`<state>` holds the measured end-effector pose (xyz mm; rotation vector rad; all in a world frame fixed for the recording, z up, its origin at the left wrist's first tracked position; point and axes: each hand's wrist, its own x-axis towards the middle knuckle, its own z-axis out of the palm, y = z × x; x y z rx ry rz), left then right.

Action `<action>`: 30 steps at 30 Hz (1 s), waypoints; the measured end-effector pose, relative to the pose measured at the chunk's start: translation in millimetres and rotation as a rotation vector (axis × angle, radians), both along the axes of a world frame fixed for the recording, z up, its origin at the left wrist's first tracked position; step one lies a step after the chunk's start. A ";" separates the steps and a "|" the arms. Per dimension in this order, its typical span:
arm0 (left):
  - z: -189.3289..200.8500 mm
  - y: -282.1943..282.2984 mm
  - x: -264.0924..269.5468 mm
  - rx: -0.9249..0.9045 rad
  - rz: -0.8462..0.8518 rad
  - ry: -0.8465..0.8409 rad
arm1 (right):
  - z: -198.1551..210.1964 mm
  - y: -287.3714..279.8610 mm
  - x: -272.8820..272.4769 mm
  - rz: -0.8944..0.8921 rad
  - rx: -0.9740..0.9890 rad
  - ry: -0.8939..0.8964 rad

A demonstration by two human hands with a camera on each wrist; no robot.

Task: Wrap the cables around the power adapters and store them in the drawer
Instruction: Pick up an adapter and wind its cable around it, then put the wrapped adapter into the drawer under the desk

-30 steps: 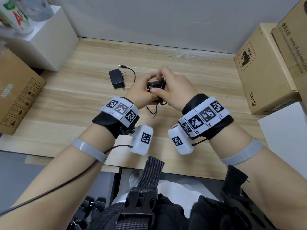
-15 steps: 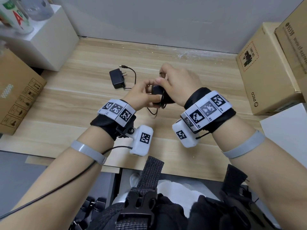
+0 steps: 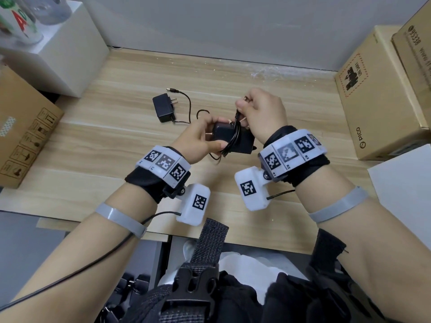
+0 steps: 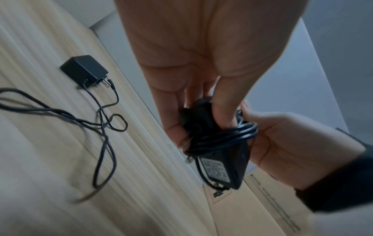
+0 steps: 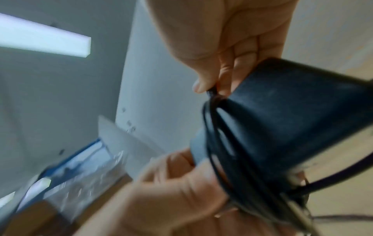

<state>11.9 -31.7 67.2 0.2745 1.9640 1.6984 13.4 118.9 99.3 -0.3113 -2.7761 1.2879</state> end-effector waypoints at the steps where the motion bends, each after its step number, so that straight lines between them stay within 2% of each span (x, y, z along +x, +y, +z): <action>1: -1.3 -0.1 0.7 0.001 0.002 0.017 | -2.5 0.1 -0.3 -0.027 -0.086 -0.014; 7: -6.1 -5.0 -4.0 -0.006 0.036 -0.037 | -16.9 3.4 -2.2 -0.022 -0.278 -0.060; 11: -9.8 -8.5 -7.7 0.010 0.277 -0.060 | -28.2 5.0 -1.1 0.018 -0.305 -0.102; 14: -15.1 -8.9 -7.2 0.058 0.482 -0.103 | -36.9 -2.4 2.2 0.119 -0.280 -0.174; 18: -21.0 -13.4 -0.3 0.192 0.584 -0.167 | -42.9 -15.3 8.2 0.254 -0.293 -0.180; 21: -26.2 -20.3 8.9 0.257 0.654 -0.162 | -51.5 -29.9 10.1 0.351 -0.336 -0.268; 30: -42.0 -89.8 73.7 0.234 1.029 -0.216 | -80.3 -113.3 28.5 0.581 -0.525 -0.516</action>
